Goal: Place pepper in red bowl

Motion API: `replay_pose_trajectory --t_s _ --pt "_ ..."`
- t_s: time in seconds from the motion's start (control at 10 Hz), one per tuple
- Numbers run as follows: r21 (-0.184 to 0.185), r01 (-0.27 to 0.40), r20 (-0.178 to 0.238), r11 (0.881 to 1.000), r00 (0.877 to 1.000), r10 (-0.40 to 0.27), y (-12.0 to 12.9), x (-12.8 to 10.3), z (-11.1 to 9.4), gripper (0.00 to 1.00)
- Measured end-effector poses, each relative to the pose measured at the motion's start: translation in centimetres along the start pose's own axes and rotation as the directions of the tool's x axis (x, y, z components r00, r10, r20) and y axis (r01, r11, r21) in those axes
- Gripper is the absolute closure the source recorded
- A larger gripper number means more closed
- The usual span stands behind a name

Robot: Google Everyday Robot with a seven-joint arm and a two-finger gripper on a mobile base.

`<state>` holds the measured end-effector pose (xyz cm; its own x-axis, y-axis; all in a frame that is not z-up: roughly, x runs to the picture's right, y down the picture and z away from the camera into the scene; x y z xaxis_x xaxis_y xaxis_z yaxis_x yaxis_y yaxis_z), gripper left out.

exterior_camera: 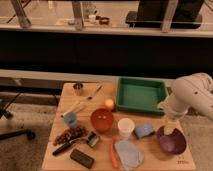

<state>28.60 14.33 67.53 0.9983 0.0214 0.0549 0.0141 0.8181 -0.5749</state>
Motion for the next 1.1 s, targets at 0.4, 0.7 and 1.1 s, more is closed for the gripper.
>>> replay_pose_trajectory --t_s 0.4,0.7,1.1 --pt "-0.036 0.064 0.068 0.997 0.996 -0.061 2.6 -1.0 0.3 0.2" --pt "-0.055 0.108 0.107 0.993 0.989 -0.102 4.6 -2.1 0.8 0.2" --pt "-0.037 0.11 0.148 0.993 0.984 -0.103 6.9 -3.4 1.5 0.2"
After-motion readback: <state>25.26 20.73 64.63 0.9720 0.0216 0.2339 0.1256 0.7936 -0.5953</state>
